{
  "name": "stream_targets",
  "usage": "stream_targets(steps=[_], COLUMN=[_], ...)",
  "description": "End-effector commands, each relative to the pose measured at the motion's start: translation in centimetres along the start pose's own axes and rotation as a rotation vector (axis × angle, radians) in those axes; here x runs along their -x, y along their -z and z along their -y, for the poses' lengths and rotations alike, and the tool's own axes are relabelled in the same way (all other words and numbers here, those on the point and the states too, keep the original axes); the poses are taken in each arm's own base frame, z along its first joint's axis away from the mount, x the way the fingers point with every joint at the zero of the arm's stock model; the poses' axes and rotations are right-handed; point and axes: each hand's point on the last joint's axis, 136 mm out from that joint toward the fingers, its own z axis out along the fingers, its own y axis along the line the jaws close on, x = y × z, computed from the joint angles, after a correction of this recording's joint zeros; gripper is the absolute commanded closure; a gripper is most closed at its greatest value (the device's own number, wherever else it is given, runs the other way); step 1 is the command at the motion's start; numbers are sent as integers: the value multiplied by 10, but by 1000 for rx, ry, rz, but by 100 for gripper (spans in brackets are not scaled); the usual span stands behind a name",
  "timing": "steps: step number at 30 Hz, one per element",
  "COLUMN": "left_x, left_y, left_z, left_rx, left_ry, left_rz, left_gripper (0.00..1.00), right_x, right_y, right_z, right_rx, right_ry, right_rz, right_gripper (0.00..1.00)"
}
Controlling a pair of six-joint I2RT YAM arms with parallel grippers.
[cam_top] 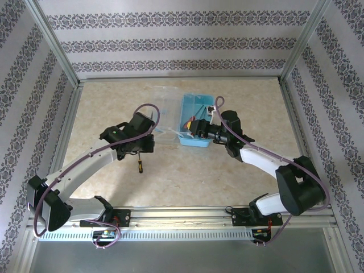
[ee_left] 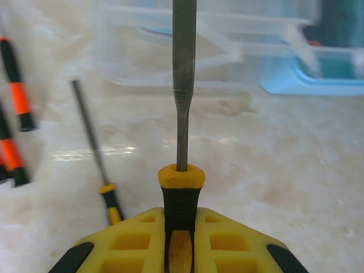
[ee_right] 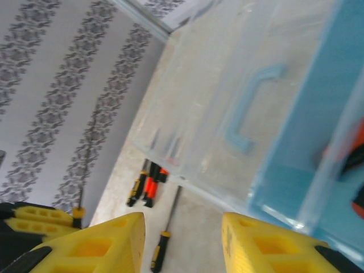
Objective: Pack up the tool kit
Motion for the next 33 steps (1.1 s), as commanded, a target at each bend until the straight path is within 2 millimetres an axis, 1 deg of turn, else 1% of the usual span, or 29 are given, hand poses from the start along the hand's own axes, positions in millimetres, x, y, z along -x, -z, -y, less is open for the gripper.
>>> stream_targets(steps=[1, 2, 5, 8, 10, 13, 17, 20, 24, 25, 26, 27, 30, 31, 33], left_x=[16, 15, 13, 7, 4, 2, 3, 5, 4, 3, 3, 3, 3, 3, 4], left_y=[11, 11, 10, 2, -3, -10, -12, -9, -11, -11, -12, -12, -13, -13, -12], left_z=[46, 58, 81, 101, 109, 113, 118, 125, 127, 128, 129, 128, 127, 126, 125], left_rx=[-129, -159, -198, -241, -254, -247, -265, -301, -308, -311, -313, -309, -304, -303, -300], left_ry=[-14, -29, -51, -64, -81, -97, -94, -87, -92, -93, -95, -93, -89, -88, -85], left_rz=[49, 47, 48, 29, 17, -9, -4, 3, -4, -5, -4, -3, 0, 3, 13], left_gripper=[87, 87, 87, 87, 87, 87, 87, 87, 87, 87, 87, 87, 81, 78, 69], right_x=[-5, -9, -18, -18, -17, -15, -11, -11, -11, -11, -11, -12, -12, -11, -9], right_y=[-3, -5, -13, -15, -17, -17, -13, -13, -14, -14, -14, -15, -15, -14, -12], right_z=[-36, -40, -44, -39, -34, -26, -25, -23, -23, -22, -21, -20, -20, -20, -16], right_rx=[181, 189, 172, 173, 166, 155, 165, 158, 156, 155, 153, 150, 148, 145, 130], right_ry=[22, 32, 52, 19, -2, -29, -43, -46, -52, -54, -55, -58, -60, -61, -67], right_rz=[-23, -35, -62, -50, -45, -32, -18, -13, -18, -19, -19, -18, -17, -13, 3], right_gripper=[58, 58, 59, 59, 61, 64, 66, 73, 78, 79, 83, 84, 88, 89, 89])
